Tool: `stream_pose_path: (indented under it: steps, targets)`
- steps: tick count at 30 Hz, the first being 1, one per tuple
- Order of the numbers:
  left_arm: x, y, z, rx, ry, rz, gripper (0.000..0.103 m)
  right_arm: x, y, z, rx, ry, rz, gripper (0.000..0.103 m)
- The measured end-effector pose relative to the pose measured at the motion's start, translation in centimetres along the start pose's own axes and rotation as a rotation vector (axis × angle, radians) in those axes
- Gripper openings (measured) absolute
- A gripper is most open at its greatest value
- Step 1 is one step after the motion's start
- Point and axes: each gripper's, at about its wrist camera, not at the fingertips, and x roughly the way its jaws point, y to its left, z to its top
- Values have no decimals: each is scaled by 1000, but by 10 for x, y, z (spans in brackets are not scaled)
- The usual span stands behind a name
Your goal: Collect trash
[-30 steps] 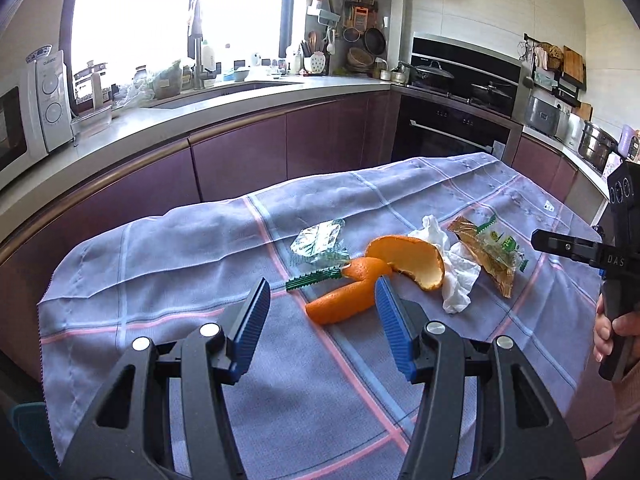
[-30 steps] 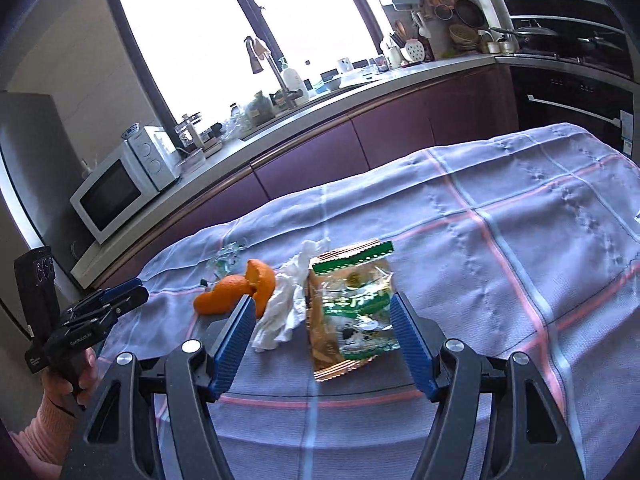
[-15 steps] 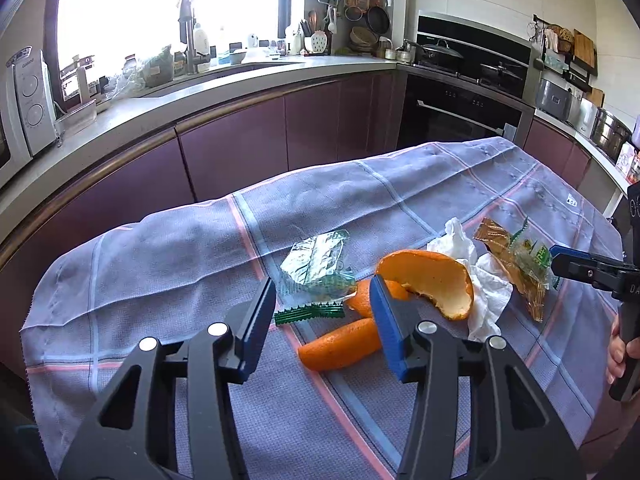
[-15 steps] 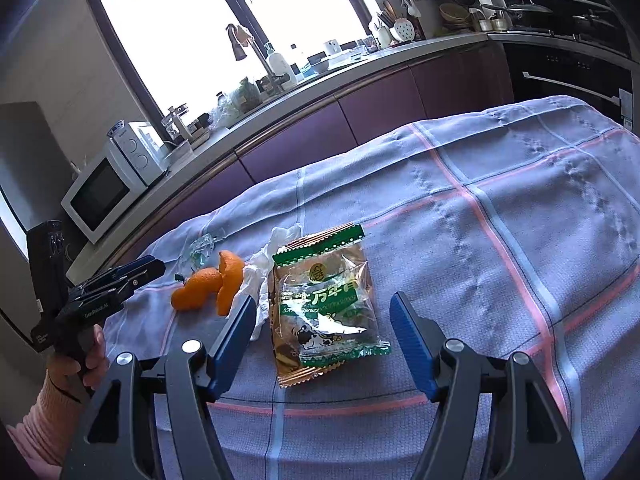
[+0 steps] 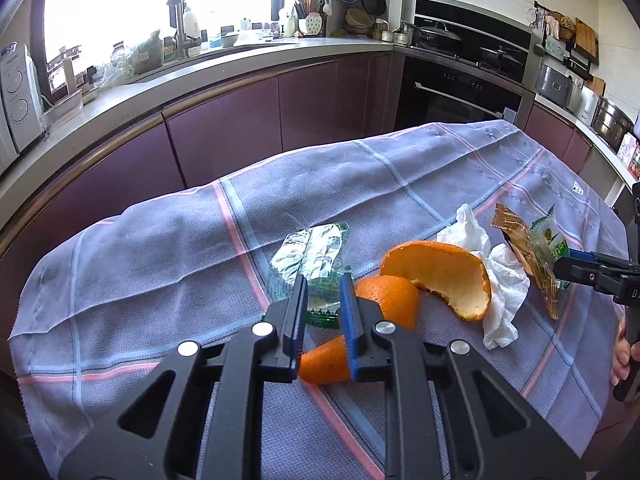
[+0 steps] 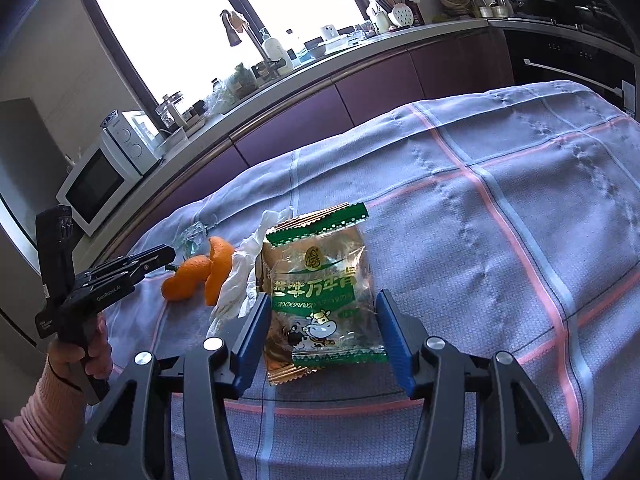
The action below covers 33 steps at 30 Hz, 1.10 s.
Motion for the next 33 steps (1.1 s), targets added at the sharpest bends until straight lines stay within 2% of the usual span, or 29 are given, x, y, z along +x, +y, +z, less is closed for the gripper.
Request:
stream_pose_path:
  steps: [2, 12, 25, 33]
  targets:
    - [-1, 1, -1, -7, -4, 5, 6, -1, 0, -1, 2, 0, 5, 45]
    - [-17, 5, -4, -30, -35, 14, 3, -15, 1, -2, -1, -32, 16, 40]
    - [-82, 27, -25, -91, -124, 11, 3, -37, -1, -4, 18, -89, 64, 42]
    - [-114, 35, -39, -98, -165, 12, 3, -43, 4, -9, 10, -88, 73, 44]
